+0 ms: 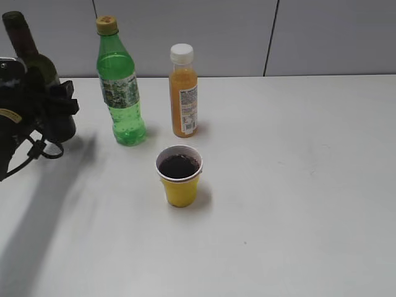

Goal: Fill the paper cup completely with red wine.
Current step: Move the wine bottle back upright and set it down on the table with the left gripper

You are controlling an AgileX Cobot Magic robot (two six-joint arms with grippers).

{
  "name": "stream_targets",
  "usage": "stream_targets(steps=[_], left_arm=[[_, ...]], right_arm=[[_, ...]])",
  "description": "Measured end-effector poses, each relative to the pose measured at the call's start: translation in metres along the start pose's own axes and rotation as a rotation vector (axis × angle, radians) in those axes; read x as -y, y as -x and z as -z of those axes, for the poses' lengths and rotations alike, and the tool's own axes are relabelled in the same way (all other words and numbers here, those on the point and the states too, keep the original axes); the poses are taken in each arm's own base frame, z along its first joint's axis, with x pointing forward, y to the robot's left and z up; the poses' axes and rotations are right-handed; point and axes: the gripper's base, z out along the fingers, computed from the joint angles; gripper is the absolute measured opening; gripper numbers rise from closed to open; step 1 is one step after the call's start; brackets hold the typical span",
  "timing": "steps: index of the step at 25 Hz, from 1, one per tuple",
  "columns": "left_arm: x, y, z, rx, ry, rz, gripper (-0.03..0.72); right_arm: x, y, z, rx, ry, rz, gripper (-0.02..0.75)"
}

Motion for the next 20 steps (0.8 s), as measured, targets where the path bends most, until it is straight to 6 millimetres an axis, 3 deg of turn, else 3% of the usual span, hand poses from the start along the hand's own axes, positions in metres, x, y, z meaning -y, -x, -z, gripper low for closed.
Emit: stream_targets(steps=[4,10,20], left_arm=[[-0.003,-0.006,0.013,0.039,0.013,-0.017,0.554],[-0.008,-0.027,0.033,-0.054,0.009,-0.027,0.554],[-0.003,-0.033,0.034,-0.033,-0.044,0.032,0.554]], right_arm=[[0.000,0.000,0.000,0.001,0.000,0.000,0.589],[0.000,0.000,0.000,0.001,0.000,0.000,0.589],[0.000,0.000,0.000,0.000,0.000,0.000,0.589]])
